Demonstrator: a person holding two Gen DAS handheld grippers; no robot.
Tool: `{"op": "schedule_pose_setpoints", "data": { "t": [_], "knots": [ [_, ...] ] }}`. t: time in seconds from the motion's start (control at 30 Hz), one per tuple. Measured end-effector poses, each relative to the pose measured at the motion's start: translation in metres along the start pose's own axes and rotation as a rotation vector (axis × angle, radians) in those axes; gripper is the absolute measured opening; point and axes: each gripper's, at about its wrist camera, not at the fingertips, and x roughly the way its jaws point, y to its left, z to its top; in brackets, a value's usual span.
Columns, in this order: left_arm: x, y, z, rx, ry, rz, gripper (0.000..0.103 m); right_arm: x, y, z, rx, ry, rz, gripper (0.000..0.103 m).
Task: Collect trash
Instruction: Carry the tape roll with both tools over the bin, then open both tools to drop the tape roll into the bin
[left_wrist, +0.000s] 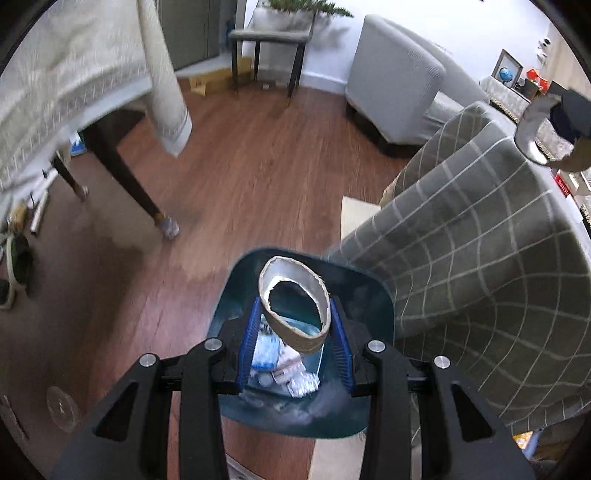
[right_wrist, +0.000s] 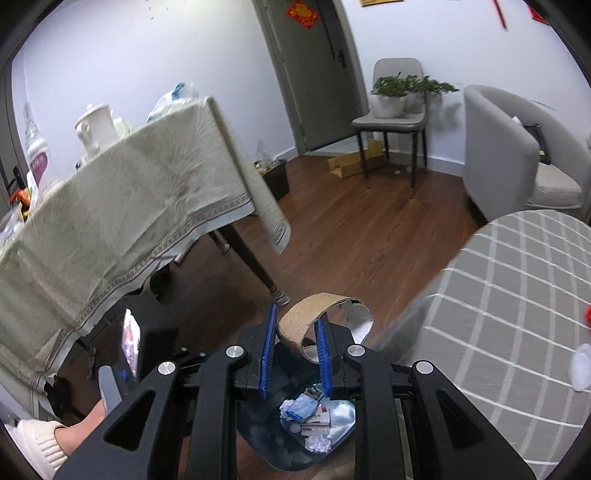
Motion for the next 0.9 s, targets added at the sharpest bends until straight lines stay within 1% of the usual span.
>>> {"op": "schedule_pose_setpoints", "data": {
  "t": [0.1, 0.23, 0.37, 0.43, 0.47, 0.53, 0.63, 0.77, 0.83, 0.9],
  "knots": [
    [0.012, 0.008, -0.007, -0.011, 0.06, -0.023, 0.04, 0.014, 0.011, -0.001, -0.012, 0.027, 0.012, 0.021],
    [0.037, 0.02, -0.022, -0.016, 0.154, 0.0, 0.04, 0.033, 0.023, -0.002, -0.018, 0.055, 0.025, 0.021],
    [0.058, 0.027, -0.038, 0.003, 0.248, -0.002, 0.04, 0.052, 0.033, -0.005, -0.012, 0.096, 0.035, 0.021],
    [0.064, 0.032, -0.045, 0.002, 0.274, 0.0, 0.04, 0.06, 0.037, -0.007, -0.017, 0.116, 0.033, 0.021],
    [0.065, 0.033, -0.048, 0.001, 0.279, 0.003, 0.041, 0.064, 0.04, -0.008, -0.018, 0.122, 0.032, 0.021],
    [0.064, 0.038, -0.052, -0.006, 0.283, -0.002, 0.048, 0.07, 0.042, -0.01, -0.018, 0.137, 0.031, 0.021],
    [0.06, 0.04, -0.053, 0.006, 0.271, -0.004, 0.051, 0.079, 0.043, -0.014, -0.024, 0.163, 0.021, 0.021],
    [0.047, 0.044, -0.05, 0.014, 0.228, -0.008, 0.058, 0.091, 0.04, -0.02, -0.019, 0.199, -0.001, 0.021],
    [0.039, 0.049, -0.045, 0.019, 0.198, -0.003, 0.065, 0.096, 0.038, -0.023, -0.02, 0.215, -0.009, 0.021],
    [0.029, 0.051, -0.041, 0.015, 0.172, -0.002, 0.067, 0.102, 0.037, -0.027, -0.022, 0.231, -0.023, 0.021]
  ]
}}
